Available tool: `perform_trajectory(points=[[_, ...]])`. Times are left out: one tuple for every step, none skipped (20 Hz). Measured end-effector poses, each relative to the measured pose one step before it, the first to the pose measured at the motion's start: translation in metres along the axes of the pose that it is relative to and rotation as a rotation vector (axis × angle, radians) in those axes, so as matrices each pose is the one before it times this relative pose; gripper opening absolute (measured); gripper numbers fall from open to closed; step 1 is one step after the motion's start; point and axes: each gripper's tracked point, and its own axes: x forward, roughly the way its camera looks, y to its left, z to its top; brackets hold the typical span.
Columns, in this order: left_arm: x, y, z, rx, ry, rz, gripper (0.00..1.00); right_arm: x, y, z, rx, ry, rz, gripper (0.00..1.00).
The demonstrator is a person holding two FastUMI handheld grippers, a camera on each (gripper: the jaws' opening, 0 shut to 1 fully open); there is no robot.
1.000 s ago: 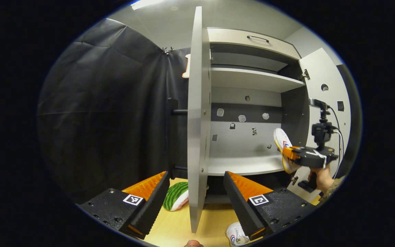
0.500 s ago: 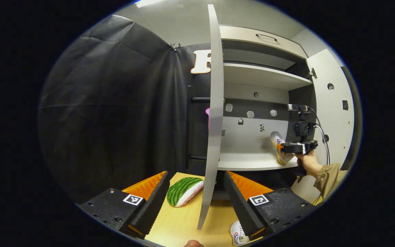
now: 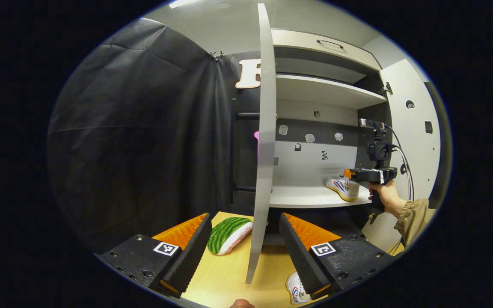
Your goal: Grab one shoe with the right hand and put it into the shoe cabinet, grab the other shoe with the left hand and put it into the shoe cabinet; then close the right door with the right hand and the left door with the left hand.
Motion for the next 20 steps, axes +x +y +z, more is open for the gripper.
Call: perform_trajectory(points=[[-0.00129, -0.00369, -0.00314, 0.00122, 0.00342, -0.00798, 0.95, -0.01409, 0.00232, 0.01155, -0.00393, -0.02801, 0.00821, 0.07], [-0.00211, -0.00363, -0.00492, 0.00363, 0.00797, -0.00692, 0.93, -0.01508, 0.00397, 0.01220, 0.00500, -0.02832, 0.01162, 0.08], [-0.00093, -0.00514, -0.00461, 0.00582, 0.01071, -0.01147, 0.93, -0.01489, 0.00444, 0.01403, 0.01022, -0.02719, 0.00967, 0.07], [-0.00085, -0.00587, -0.00768, 0.00834, 0.01213, -0.01354, 0.96, -0.01570, 0.00303, 0.01351, 0.01256, -0.02853, 0.00886, 0.07], [-0.00105, -0.00677, -0.00668, 0.01133, 0.01094, -0.01558, 0.96, -0.01622, 0.00287, 0.01415, 0.01129, -0.02847, 0.00805, 0.07], [0.00061, -0.00652, -0.00846, 0.01521, 0.01186, -0.01272, 0.97, -0.01613, 0.00121, 0.01392, 0.01274, -0.02560, 0.00501, 0.07], [-0.00001, -0.00523, -0.00700, 0.01810, 0.01199, -0.00955, 0.97, -0.01613, 0.00135, 0.01386, 0.01318, -0.02313, 0.00467, 0.07], [0.00238, -0.00497, -0.00849, 0.01789, 0.00994, -0.01131, 0.96, -0.01517, 0.00062, 0.01248, 0.01231, -0.01969, 0.00286, 0.07], [0.00127, -0.00539, -0.00808, 0.01783, 0.01030, -0.01211, 0.97, -0.01494, -0.00089, 0.01143, 0.01228, -0.01408, 0.00292, 0.07], [0.00278, -0.00622, -0.00838, 0.01706, 0.00968, -0.01573, 0.97, -0.01376, -0.00080, 0.01193, 0.01551, -0.01446, 0.00049, 0.07], [0.00336, -0.00748, -0.00811, 0.01900, 0.01700, -0.01910, 0.97, -0.01355, -0.00179, 0.01227, 0.01376, -0.01681, -0.00148, 0.07], [0.00075, -0.00607, -0.01141, 0.01827, 0.01661, -0.01578, 0.96, -0.01219, -0.00458, 0.01300, 0.00761, -0.01821, -0.00767, 0.07], [0.00424, -0.00632, -0.00964, 0.01517, 0.01685, -0.01663, 0.97, -0.01408, -0.00473, 0.01164, -0.00029, -0.01326, -0.01309, 0.07], [0.00482, -0.00654, -0.01043, 0.00810, 0.01854, -0.01777, 0.98, -0.01513, -0.00381, 0.01101, -0.00129, -0.01167, -0.00606, 0.07], [0.00472, -0.00807, -0.00935, 0.00403, 0.01838, -0.02245, 0.98, -0.01167, -0.00216, 0.01021, -0.00362, -0.01003, -0.00375, 0.07], [0.00743, -0.00749, -0.00991, 0.00419, 0.01853, -0.02018, 0.98, -0.00853, -0.00299, 0.00747, -0.00763, -0.00941, -0.00415, 0.07], [0.00812, -0.00649, -0.00985, 0.00210, 0.02094, -0.01856, 0.98, -0.00862, -0.00483, 0.00849, -0.01001, -0.00907, -0.01213, 0.07], [0.00909, -0.00574, -0.01097, 0.00380, 0.02568, -0.01723, 0.98, -0.00785, -0.00546, 0.00733, -0.00925, -0.00911, -0.01467, 0.07], [0.00980, -0.00559, -0.00961, 0.00034, 0.02340, -0.01809, 0.98, -0.00918, -0.00445, 0.00763, -0.00320, -0.01214, -0.01303, 0.07], [0.00976, -0.00729, -0.01142, -0.00328, 0.02920, -0.01395, 0.98, -0.00700, -0.00453, 0.00630, 0.00390, -0.00905, -0.01558, 0.07]])
